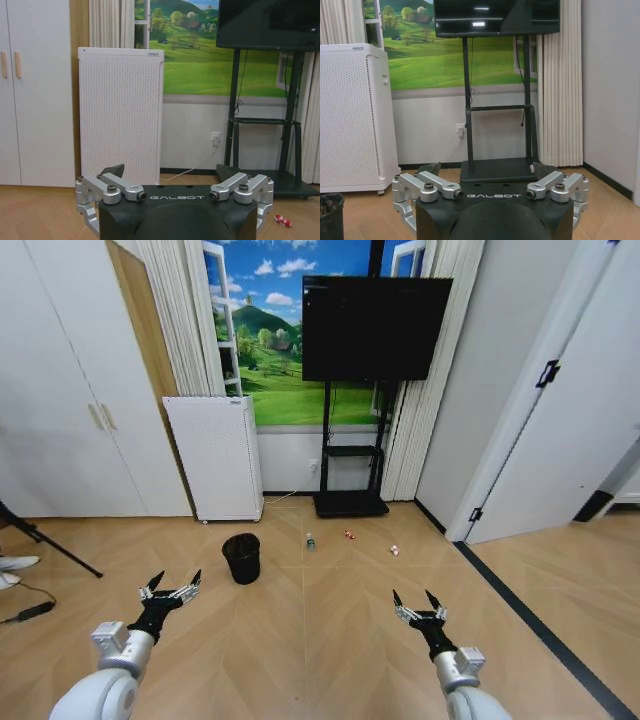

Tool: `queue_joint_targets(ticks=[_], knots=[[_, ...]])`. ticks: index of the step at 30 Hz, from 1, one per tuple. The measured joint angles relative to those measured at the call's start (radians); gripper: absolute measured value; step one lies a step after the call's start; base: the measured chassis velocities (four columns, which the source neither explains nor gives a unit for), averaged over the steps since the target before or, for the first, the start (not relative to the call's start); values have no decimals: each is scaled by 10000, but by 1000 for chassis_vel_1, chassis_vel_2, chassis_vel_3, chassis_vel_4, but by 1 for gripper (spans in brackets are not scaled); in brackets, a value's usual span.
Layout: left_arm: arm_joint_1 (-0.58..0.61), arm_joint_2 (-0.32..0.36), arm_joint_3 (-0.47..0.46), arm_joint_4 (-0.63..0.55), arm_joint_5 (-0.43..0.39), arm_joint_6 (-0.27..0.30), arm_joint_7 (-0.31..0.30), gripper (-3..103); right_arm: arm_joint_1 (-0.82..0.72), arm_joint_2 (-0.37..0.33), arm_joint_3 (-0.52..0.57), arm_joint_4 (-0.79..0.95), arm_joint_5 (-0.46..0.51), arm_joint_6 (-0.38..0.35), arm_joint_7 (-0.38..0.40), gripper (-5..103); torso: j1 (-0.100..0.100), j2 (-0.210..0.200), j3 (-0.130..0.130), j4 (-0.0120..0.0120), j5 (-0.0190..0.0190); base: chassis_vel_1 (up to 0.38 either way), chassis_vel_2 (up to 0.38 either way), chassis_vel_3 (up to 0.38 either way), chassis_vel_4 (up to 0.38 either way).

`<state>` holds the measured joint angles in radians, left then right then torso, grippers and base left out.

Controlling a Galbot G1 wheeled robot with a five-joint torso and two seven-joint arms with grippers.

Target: Pick up the trash bin and place the garbage on the floor into it.

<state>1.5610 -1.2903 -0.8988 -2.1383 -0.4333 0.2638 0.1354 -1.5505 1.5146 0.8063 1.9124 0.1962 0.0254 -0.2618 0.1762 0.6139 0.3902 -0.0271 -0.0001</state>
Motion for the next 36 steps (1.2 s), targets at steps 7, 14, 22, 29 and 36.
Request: queue_joint_targets(ticks=[7, 14, 22, 29, 36], knots=[[-19, -3, 23, 20, 34, 18, -14, 100, -63, 6, 7, -70, -4, 103, 1, 100, 0, -1, 0, -2, 1, -281, 281, 291, -295], [-24, 10, -8, 23, 30, 23, -18, 100, -51, 38, -28, -73, -18, 113, -1, 100, 1, -1, 0, 2, 6, -354, 347, 358, -355], [-10, -17, -38, 28, 26, 24, -21, 100, -11, 71, -96, -74, -84, 109, -4, 100, 2, -2, 1, 4, 10, -348, 369, 383, -358], [8, -63, -32, 41, 58, 24, -31, 100, -1, 39, -94, -182, -97, 128, -4, 100, 0, 0, -1, -1, -4, -350, 348, 356, -348], [-13, -86, 46, 53, 128, 31, -138, 100, -29, 64, -77, -302, -107, 273, 56, 100, 0, -2, 0, 2, 7, -360, 353, 354, -350]])
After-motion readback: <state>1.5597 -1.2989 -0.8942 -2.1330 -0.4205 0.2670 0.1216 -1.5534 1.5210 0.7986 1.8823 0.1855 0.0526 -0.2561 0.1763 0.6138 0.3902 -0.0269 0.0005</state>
